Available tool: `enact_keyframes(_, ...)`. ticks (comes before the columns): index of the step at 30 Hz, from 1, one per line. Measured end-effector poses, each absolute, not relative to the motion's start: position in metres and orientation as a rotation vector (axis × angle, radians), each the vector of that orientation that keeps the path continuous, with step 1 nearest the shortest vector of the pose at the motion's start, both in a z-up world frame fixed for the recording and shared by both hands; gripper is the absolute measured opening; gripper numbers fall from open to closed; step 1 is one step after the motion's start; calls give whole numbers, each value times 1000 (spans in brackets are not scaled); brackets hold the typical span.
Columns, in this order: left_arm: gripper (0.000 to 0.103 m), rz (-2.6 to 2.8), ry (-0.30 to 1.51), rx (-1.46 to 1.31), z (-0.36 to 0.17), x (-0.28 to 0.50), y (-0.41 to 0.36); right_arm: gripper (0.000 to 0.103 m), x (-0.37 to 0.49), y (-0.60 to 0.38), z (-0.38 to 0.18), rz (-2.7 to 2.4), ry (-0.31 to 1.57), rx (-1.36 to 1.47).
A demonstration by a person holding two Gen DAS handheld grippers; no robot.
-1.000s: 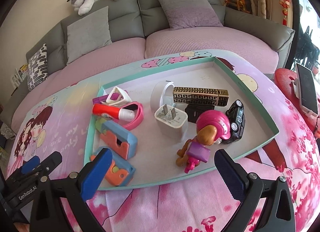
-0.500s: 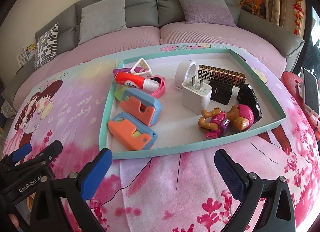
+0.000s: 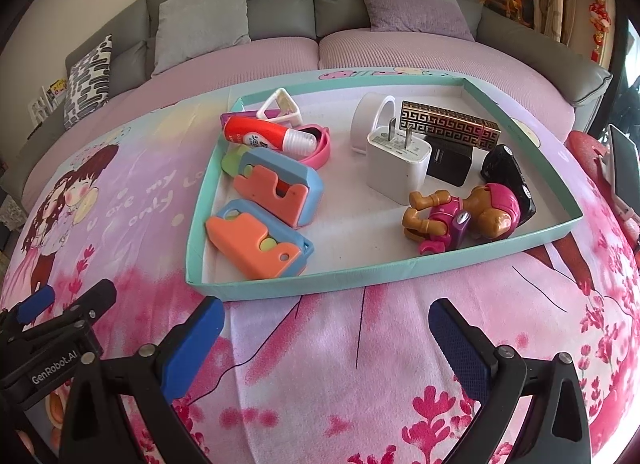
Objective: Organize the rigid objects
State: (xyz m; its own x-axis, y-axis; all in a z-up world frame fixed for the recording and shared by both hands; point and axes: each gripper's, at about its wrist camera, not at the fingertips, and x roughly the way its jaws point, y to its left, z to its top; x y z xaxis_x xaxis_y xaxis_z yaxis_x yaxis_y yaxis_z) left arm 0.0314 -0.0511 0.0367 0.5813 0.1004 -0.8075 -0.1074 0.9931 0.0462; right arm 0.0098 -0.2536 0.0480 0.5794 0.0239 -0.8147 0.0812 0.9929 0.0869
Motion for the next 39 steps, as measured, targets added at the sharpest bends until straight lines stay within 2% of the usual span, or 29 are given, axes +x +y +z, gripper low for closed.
enact_keyframes(39, 103, 133, 980, 3, 25, 33, -49, 103, 12, -253, 40, -39, 971, 121)
